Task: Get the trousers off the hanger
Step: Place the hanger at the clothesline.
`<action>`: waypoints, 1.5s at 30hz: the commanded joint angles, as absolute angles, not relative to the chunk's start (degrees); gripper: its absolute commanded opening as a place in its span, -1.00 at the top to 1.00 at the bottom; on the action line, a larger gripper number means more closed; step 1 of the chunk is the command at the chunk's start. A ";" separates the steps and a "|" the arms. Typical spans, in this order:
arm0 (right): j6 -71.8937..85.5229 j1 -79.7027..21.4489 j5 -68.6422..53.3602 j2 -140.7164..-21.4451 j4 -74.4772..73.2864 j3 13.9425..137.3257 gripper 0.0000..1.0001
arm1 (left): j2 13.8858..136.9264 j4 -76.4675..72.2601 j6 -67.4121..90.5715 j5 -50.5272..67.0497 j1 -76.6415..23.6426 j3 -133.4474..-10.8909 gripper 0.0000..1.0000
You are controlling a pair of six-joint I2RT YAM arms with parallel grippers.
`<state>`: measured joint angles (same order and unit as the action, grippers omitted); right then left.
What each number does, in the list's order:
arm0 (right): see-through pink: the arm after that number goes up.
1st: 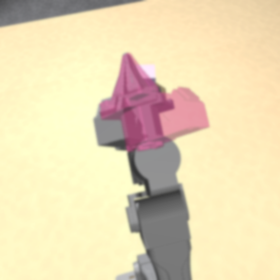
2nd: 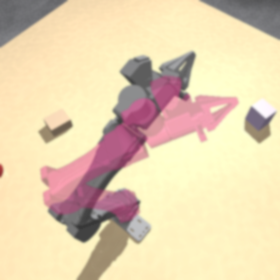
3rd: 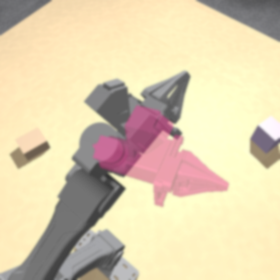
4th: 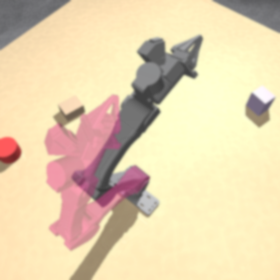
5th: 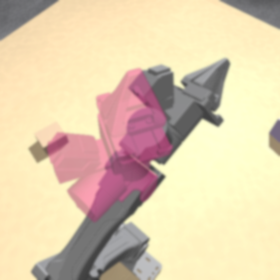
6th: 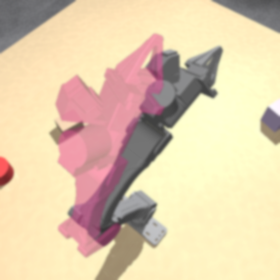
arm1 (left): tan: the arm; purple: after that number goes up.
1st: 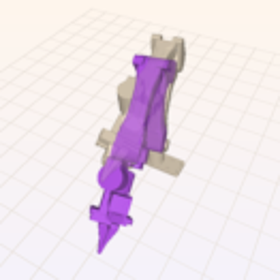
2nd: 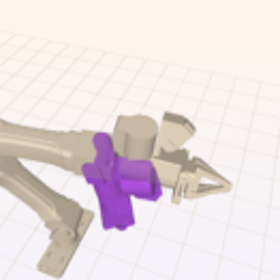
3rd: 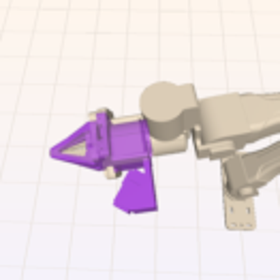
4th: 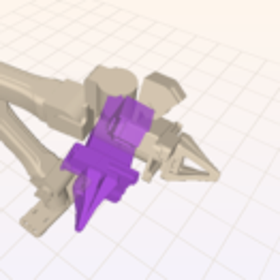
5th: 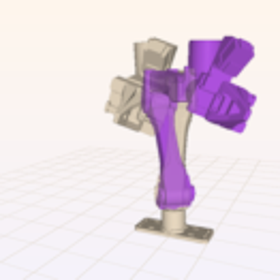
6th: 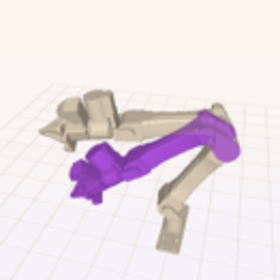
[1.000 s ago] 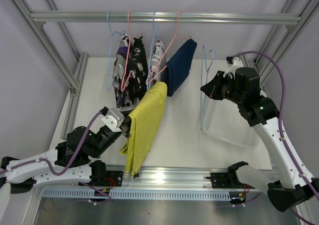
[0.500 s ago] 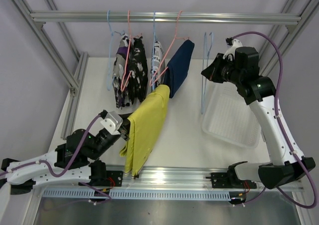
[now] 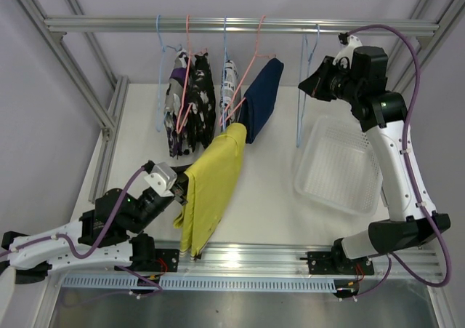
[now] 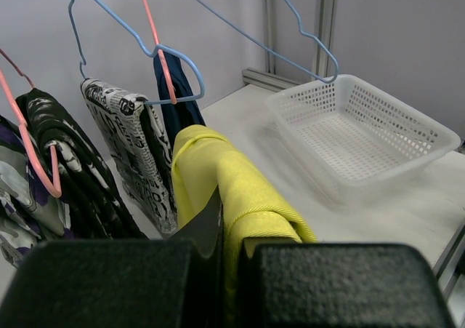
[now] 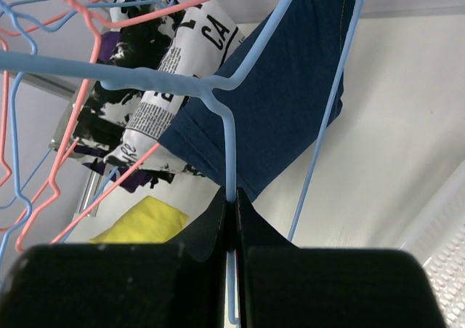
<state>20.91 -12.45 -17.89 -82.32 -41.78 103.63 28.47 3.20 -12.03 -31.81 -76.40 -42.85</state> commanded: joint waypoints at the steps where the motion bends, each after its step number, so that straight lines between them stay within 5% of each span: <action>1: 20.48 -11.69 -20.39 -84.63 -40.78 107.74 1.00 | 27.69 -3.43 -12.22 -31.82 -76.73 -44.03 0.99; 45: 21.01 -9.32 -24.43 -100.11 -40.25 119.27 1.00 | 26.89 -3.43 -13.45 -31.03 -76.73 -44.03 0.99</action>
<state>20.93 -9.89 -23.86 -97.08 -43.07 117.56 27.99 3.62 -12.53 -31.77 -76.40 -42.85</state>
